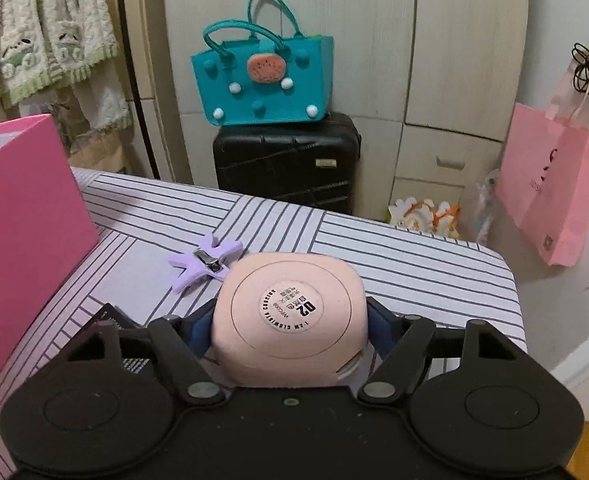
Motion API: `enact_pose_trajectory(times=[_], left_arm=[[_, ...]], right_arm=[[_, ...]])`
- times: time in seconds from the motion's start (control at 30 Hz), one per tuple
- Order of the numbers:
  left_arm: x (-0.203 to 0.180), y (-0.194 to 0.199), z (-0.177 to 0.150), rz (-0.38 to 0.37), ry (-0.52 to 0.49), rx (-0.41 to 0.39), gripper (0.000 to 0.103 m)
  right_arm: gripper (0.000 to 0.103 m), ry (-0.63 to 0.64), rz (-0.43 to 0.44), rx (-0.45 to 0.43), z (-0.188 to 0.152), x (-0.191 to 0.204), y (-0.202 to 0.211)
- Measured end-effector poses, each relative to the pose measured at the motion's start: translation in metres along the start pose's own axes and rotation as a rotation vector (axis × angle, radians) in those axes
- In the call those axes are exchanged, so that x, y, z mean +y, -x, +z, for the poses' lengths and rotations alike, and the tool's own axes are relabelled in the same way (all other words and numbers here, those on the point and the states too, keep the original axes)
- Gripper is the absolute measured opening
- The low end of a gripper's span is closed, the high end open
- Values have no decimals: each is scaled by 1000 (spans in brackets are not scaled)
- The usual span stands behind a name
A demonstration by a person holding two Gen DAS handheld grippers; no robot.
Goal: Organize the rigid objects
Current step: 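Grasp the pink round case with the right gripper, then lower the pink case into the box onto the grey device, release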
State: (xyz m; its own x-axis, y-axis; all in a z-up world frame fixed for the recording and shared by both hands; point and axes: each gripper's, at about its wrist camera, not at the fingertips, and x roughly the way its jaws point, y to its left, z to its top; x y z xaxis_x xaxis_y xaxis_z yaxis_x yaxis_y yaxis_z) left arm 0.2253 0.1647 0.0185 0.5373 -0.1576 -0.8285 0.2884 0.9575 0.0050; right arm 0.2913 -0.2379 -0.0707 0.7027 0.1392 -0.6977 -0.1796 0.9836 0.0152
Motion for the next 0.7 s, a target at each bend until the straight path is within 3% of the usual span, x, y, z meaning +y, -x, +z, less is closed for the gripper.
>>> enact_pose_trajectory(times=[0.17, 0.4, 0.7], left_arm=[[0, -1, 1, 4, -4, -3, 6], [1, -4, 2, 5, 11, -18, 6], [1, -4, 0, 8, 17, -36, 6]], right_arm=[[78, -19, 31, 9, 4, 2, 15], [78, -22, 111, -70, 19, 16, 60], [79, 124, 393, -166, 53, 88, 119]])
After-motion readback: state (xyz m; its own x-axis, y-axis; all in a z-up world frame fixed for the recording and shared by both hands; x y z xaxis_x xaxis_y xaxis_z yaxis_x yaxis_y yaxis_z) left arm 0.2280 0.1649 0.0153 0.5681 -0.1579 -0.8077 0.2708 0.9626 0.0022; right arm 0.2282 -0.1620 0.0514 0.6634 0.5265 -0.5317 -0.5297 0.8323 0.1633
